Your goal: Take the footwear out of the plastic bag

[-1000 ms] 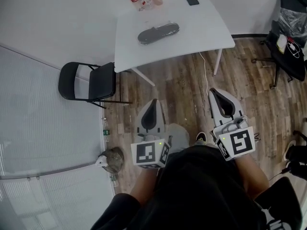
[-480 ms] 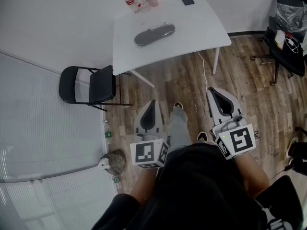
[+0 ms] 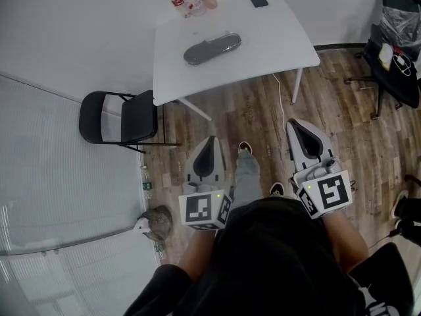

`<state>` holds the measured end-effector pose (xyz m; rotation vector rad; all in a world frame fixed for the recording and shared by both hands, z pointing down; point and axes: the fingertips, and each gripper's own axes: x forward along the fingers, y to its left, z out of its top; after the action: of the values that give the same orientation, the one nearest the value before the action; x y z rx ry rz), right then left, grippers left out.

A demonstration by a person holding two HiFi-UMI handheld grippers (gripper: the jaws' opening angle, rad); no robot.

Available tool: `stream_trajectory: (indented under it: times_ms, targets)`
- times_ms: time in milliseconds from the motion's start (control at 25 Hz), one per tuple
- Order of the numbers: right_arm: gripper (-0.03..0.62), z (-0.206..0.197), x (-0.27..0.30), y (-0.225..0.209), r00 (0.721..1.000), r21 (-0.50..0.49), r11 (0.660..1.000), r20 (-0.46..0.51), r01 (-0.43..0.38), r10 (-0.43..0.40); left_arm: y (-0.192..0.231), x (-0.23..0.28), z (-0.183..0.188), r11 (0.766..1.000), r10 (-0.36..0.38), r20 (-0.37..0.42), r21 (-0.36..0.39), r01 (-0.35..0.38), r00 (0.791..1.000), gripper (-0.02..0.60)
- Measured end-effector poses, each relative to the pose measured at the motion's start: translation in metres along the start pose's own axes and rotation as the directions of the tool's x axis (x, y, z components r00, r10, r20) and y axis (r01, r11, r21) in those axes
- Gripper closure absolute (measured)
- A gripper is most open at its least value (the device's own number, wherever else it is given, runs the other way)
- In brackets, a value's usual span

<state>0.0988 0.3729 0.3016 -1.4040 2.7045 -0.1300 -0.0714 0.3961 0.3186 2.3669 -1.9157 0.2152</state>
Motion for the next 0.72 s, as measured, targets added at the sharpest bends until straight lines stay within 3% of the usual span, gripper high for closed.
stream_trajectory:
  times_ms: [720]
  targets:
    - [0.577, -0.021, 0.058, -0.028, 0.998, 0.026, 0.999, -0.053, 0.034, -0.033, 0.022, 0.064, -0.009, 0.999, -0.034, -0.048, -0.02, 0.033, 0.998, 0.56]
